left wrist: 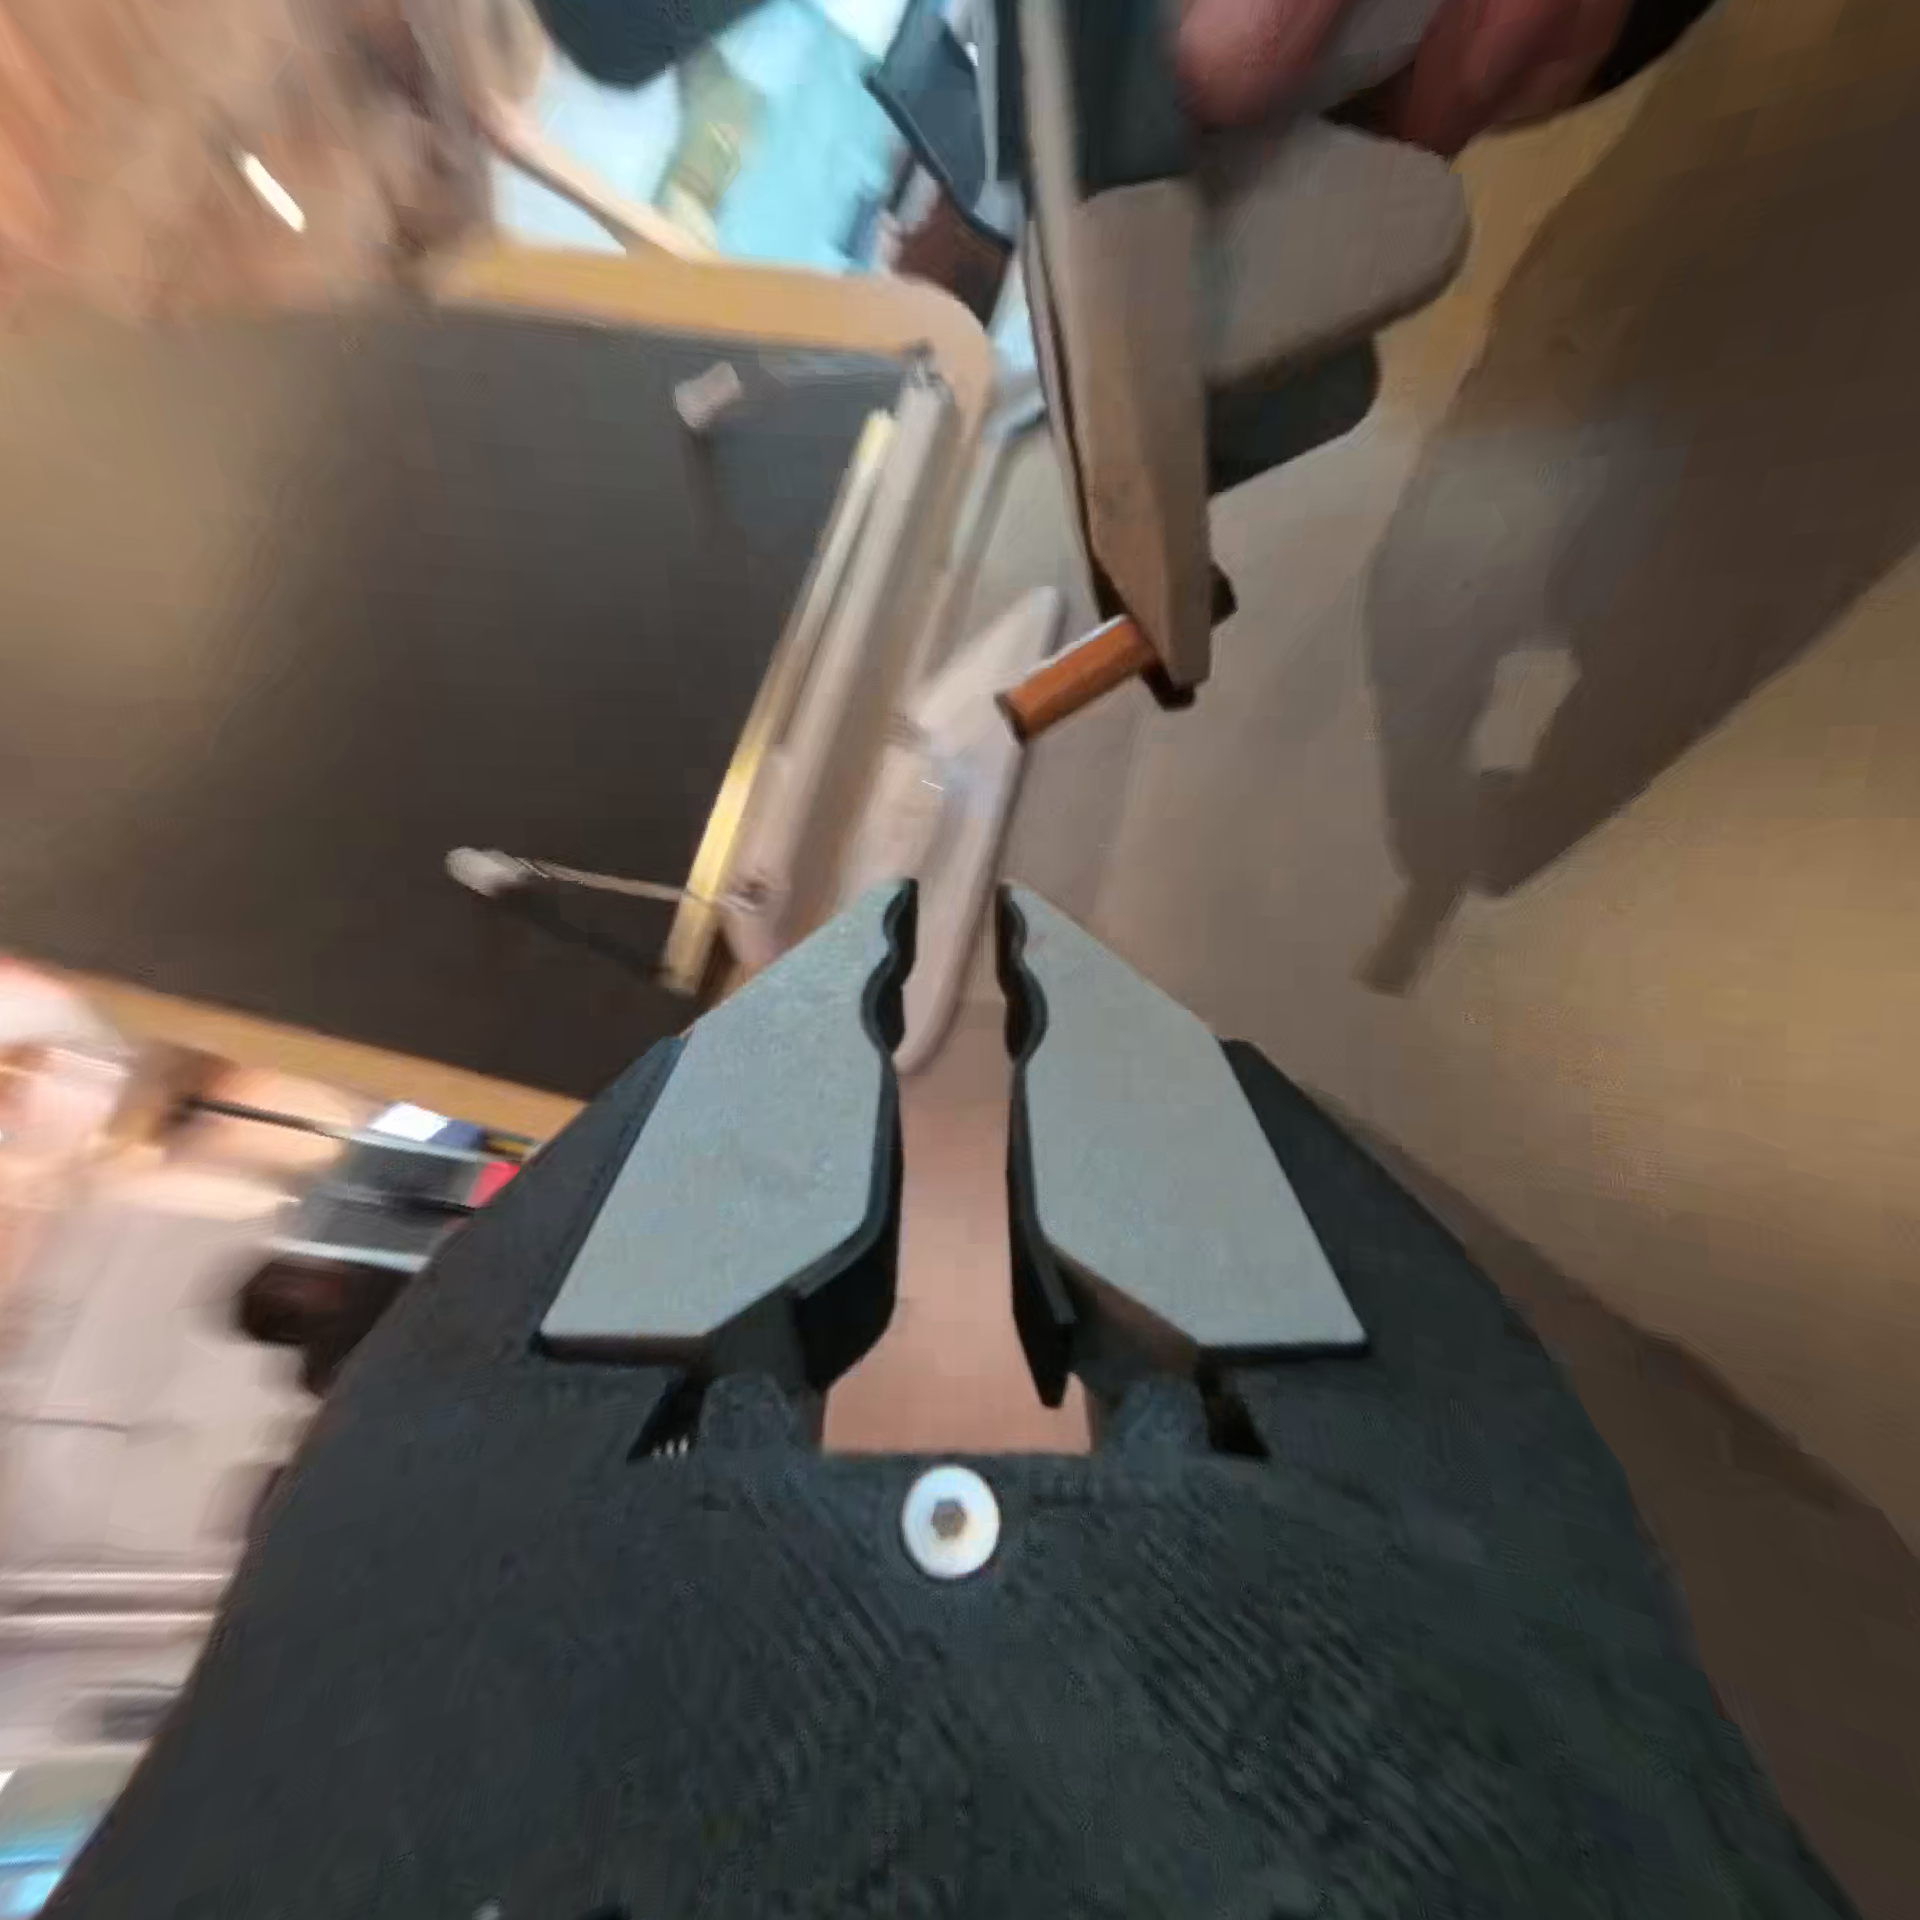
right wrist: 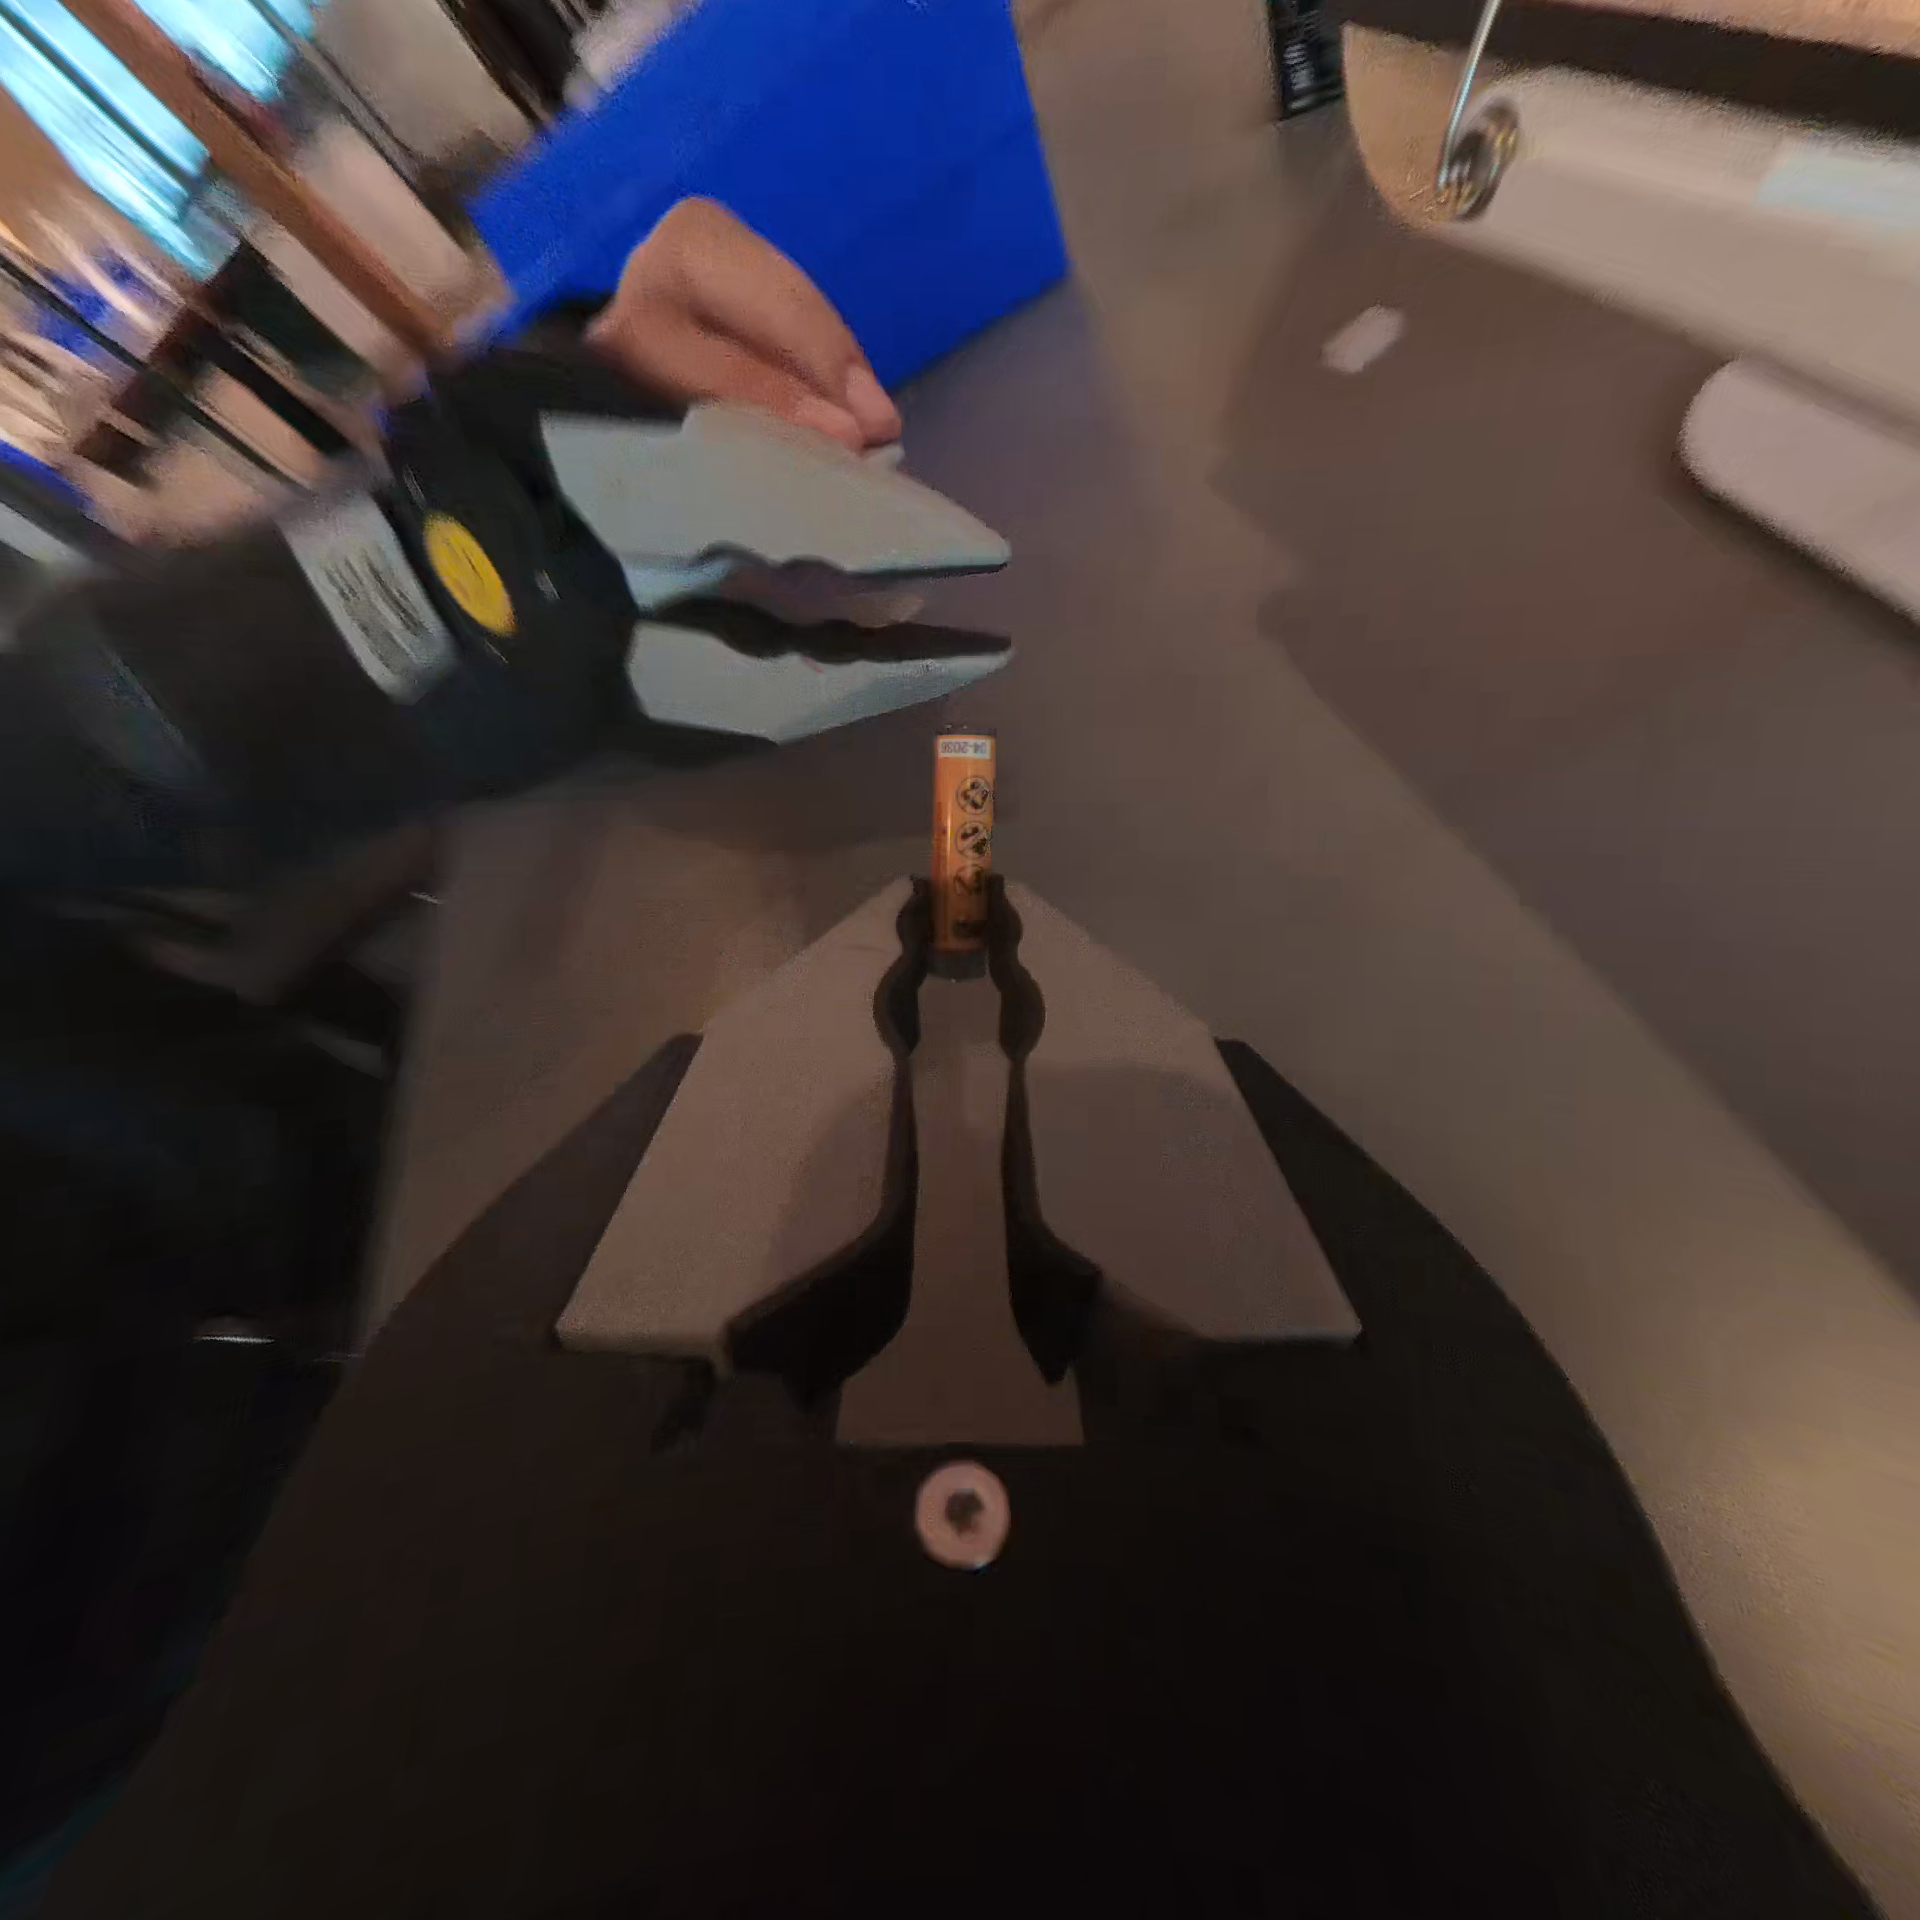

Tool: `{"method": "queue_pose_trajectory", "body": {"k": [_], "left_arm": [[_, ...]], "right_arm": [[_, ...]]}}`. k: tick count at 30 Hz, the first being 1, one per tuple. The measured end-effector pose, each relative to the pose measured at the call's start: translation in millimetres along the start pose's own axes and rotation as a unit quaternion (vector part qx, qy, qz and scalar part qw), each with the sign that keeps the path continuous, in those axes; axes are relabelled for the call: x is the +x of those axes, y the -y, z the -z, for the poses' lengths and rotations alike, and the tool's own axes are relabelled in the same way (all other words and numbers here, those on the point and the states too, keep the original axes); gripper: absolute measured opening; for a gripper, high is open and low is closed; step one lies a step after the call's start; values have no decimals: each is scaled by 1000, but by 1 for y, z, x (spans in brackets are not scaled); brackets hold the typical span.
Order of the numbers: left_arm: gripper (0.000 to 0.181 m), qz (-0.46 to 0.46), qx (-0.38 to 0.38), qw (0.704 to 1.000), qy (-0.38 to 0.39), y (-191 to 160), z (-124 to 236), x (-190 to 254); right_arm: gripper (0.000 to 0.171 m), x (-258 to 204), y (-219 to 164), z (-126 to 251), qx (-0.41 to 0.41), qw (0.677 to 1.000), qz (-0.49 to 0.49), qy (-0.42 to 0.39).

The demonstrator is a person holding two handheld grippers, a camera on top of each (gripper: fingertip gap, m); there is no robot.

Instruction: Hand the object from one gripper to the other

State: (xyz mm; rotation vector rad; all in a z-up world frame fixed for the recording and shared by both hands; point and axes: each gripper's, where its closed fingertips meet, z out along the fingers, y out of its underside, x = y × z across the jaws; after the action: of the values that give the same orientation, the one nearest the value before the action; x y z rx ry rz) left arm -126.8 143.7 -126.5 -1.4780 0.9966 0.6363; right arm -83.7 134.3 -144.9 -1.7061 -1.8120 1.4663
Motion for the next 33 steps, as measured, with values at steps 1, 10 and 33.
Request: {"method": "queue_pose_trajectory", "body": {"k": [1, 10, 33], "left_arm": [[11, 65, -9, 998, -25, -6, -2, 2], [26, 385, 60, 880, -273, 33, 20, 32], [25, 646, 132, 573, -486, 64, 51, 27]], "right_arm": [[6, 6, -1, 1, -12, 998, 40, -37], [6, 12, 4, 3, -115, 805, 504, -292], [7, -33, 21, -10, -62, 612, 727, -306]]}}
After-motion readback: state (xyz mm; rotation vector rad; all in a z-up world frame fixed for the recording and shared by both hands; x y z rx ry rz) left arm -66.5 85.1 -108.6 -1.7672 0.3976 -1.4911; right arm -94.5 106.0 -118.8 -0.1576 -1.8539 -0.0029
